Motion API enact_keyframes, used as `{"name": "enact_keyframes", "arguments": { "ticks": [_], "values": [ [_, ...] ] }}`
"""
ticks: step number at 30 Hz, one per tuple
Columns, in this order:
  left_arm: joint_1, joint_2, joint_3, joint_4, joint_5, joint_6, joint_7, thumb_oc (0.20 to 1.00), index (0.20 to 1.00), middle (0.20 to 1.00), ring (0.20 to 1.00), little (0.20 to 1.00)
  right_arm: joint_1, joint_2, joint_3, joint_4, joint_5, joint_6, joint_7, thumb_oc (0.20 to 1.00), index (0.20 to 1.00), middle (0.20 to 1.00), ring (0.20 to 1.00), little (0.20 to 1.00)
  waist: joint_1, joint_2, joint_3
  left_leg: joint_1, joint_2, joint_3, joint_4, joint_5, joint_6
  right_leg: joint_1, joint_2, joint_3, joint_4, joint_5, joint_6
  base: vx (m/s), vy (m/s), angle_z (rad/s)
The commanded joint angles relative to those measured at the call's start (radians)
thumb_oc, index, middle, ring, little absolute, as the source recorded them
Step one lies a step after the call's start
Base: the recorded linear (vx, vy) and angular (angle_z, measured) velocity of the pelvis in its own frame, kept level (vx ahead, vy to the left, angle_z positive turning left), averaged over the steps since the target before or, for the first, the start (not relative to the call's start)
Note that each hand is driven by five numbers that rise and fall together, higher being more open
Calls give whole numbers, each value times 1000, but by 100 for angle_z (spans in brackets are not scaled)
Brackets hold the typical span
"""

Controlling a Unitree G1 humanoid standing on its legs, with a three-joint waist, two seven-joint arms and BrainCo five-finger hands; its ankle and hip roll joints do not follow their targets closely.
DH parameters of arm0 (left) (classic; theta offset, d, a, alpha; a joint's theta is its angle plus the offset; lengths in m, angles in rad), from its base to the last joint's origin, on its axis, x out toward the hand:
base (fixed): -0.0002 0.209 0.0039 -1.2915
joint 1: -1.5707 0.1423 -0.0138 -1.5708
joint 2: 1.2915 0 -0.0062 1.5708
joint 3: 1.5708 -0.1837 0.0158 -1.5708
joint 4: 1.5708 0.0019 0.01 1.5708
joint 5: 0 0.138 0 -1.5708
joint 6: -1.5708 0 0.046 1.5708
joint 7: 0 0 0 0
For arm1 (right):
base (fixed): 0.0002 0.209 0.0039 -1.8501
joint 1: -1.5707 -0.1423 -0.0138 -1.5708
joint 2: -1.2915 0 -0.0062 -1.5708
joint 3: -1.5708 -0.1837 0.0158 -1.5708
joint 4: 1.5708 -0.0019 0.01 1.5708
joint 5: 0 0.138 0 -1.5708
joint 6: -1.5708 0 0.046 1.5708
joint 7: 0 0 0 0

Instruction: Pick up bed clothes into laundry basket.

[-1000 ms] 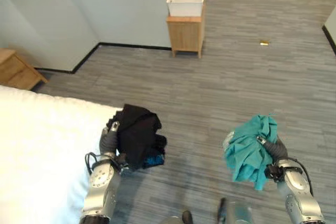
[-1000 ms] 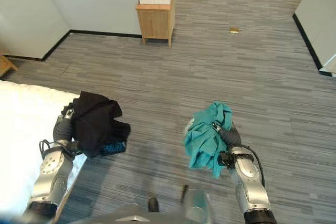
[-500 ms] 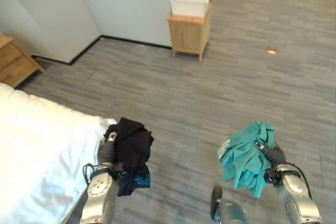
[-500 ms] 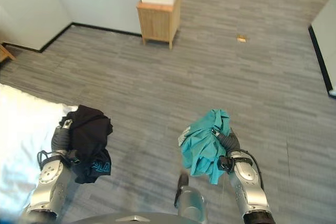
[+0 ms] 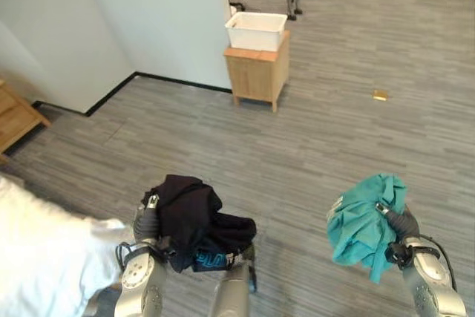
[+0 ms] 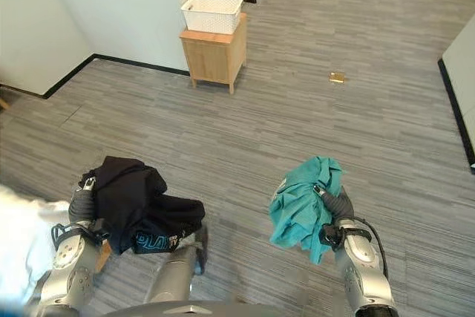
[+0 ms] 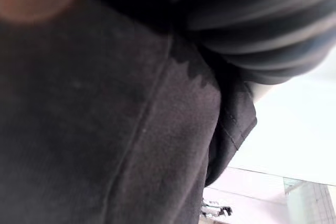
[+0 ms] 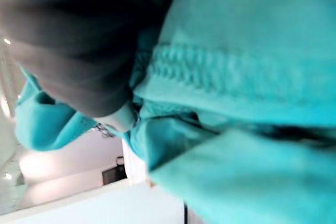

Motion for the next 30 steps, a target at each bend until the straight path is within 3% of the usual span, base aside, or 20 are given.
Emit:
{"name": "enact_keyframes", "arguments": {
  "ticks": [1, 2, 3, 4, 5, 7, 9, 10, 12, 14, 15, 16, 17, 19, 21, 22, 23, 25, 26, 30],
  "values": [
    [-29, 64, 62, -105, 32, -88, 9, 200, 200, 200, 200, 200, -79, -23, -45, -83, -14, -51, 54, 200, 200, 200, 200, 200, 59, -5, -40, 106, 92, 5, 77, 94, -48, 22, -178, 109, -19, 154, 94, 395, 96, -31],
    [-10, 58, 67, -108, 42, -86, 7, 200, 200, 200, 200, 200, -71, -7, -41, -90, -14, -52, 60, 200, 200, 200, 200, 200, 68, -17, -50, 101, 68, 5, 116, 64, -12, 22, -205, 104, 34, 174, 109, 500, 195, -24],
    [-16, 70, 62, -100, 57, -77, 11, 200, 200, 200, 200, 200, -76, 8, -24, -77, -25, -57, 58, 200, 200, 200, 200, 200, 74, -43, -52, 126, 22, 16, 150, 7, 42, -46, -262, 119, 268, 319, 130, 656, 289, -12],
    [-22, 78, 58, -102, 66, -75, 15, 200, 200, 200, 200, 200, -81, 22, -14, -73, -13, -56, 57, 200, 200, 200, 200, 200, 70, -41, -48, 163, 3, 13, 144, -26, 73, -95, -279, 148, 425, 424, 135, 459, 237, 0],
    [-23, 78, 58, -102, 66, -74, 15, 200, 200, 200, 200, 200, -82, 22, -14, -72, -13, -56, 57, 200, 200, 200, 200, 200, 77, -39, -52, 160, 8, 19, 140, -22, 75, -105, -277, 157, 428, 428, 136, 339, 230, 2],
    [-24, 92, 52, -113, 68, -66, 13, 200, 200, 200, 200, 200, -86, 50, 9, -67, -3, -52, 73, 200, 200, 200, 200, 200, 56, -12, -29, 269, -19, 1, 101, -69, 121, -227, -322, 150, 650, 545, 141, 464, 294, 10],
    [-33, 108, 41, -117, 82, -58, 9, 200, 200, 200, 200, 200, -76, 49, 15, -63, -36, -38, 70, 200, 200, 200, 200, 200, 11, 21, -12, 353, -15, -32, 61, -96, 139, -365, -265, 173, 769, 467, 119, 655, 223, 56],
    [-47, 114, 28, -115, 76, -58, 6, 200, 200, 200, 200, 200, -60, 53, 17, -63, -21, -32, 76, 200, 200, 200, 200, 200, -28, 29, -3, 431, -20, -66, 35, -113, 139, -461, -242, 169, 734, 395, 104, 605, 102, 66],
    [-57, 114, 28, -115, 68, -61, 3, 200, 200, 200, 200, 200, -52, 53, 12, -63, -15, -32, 82, 200, 200, 200, 200, 200, -46, 29, 0, 466, -23, -82, 18, -117, 127, -500, -239, 150, 640, 374, 97, 629, -54, 62],
    [-62, 110, 19, -102, 51, -64, -5, 200, 200, 200, 200, 200, -36, 43, -7, -42, -21, -29, 72, 200, 200, 200, 200, 200, -89, 14, -3, 553, -39, -131, -25, -166, 99, -559, -245, 141, 359, 397, 112, 879, -177, 86],
    [-65, 105, 17, -86, 55, -64, -3, 200, 200, 200, 200, 200, -28, 42, -13, -40, -24, -29, 69, 200, 200, 200, 200, 200, -114, 16, 0, 606, -29, -163, -38, -193, 85, -541, -202, 169, 214, 402, 125, 510, -116, 46],
    [-65, 106, 18, -85, 55, -64, -3, 200, 200, 200, 200, 200, -28, 42, -13, -41, -24, -29, 69, 200, 200, 200, 200, 200, -116, 18, 3, 610, -26, -166, -40, -190, 85, -529, -200, 165, 197, 413, 125, 771, -192, 45],
    [-75, 110, 17, -69, 60, -70, -3, 200, 200, 200, 200, 200, -10, 36, -21, -44, -27, -24, 71, 200, 200, 200, 200, 200, -148, 7, -5, 664, -11, -206, -45, -220, 59, -550, -192, 232, 65, 434, 154, 480, -120, 53],
    [-79, 105, 18, -66, 70, -76, 3, 200, 200, 200, 200, 200, -5, 34, -28, -51, -25, -26, 78, 200, 200, 200, 200, 200, -157, 10, -8, 696, 10, -216, -42, -241, 49, -551, -187, 231, 25, 451, 169, 594, -175, 95],
    [-72, 92, 19, -67, 61, -73, -1, 200, 200, 200, 200, 200, 19, 25, -36, -65, -20, -16, 92, 200, 200, 200, 200, 200, -152, 3, -27, 705, 22, -224, 5, -243, 28, -519, -197, 179, 47, 446, 166, 677, -276, 103],
    [-80, 80, 9, -54, 58, -72, -4, 200, 200, 200, 200, 200, 0, 26, -23, -35, 4, -23, 90, 200, 200, 200, 200, 200, -153, -4, -41, 683, 35, -212, 150, -169, -7, -506, -192, 181, 106, 443, 133, 556, -248, 24],
    [-80, 80, 9, -54, 58, -72, -4, 200, 200, 200, 200, 200, -1, 25, -22, -33, 5, -24, 90, 200, 200, 200, 200, 200, -153, 5, -42, 683, 44, -211, 159, -183, -7, -504, -183, 178, 109, 434, 134, 572, -275, 12],
    [-124, 45, -26, -49, -35, -74, 13, 200, 200, 200, 200, 200, -12, 67, -1, -46, 263, -32, 76, 200, 200, 200, 200, 200, -132, -27, -8, 464, 47, -144, 642, -19, -51, -387, -184, 149, 100, 382, 61, 532, -378, 28],
    [-123, 40, -40, -54, -47, -66, 16, 200, 200, 200, 200, 200, -4, 72, 13, -38, 281, -32, 80, 200, 200, 200, 200, 200, -125, -49, 4, 402, 53, -111, 718, -11, -38, -350, -188, 142, 90, 363, 42, 427, -355, 63],
    [-127, 28, -50, -68, -73, -63, 6, 200, 200, 200, 200, 200, 32, 36, 6, -71, 184, -16, 61, 200, 200, 200, 200, 200, -90, -63, 25, 253, 90, -23, 667, -27, -28, -242, -180, 133, 40, 319, 33, 413, -230, 5]
  ]
}}
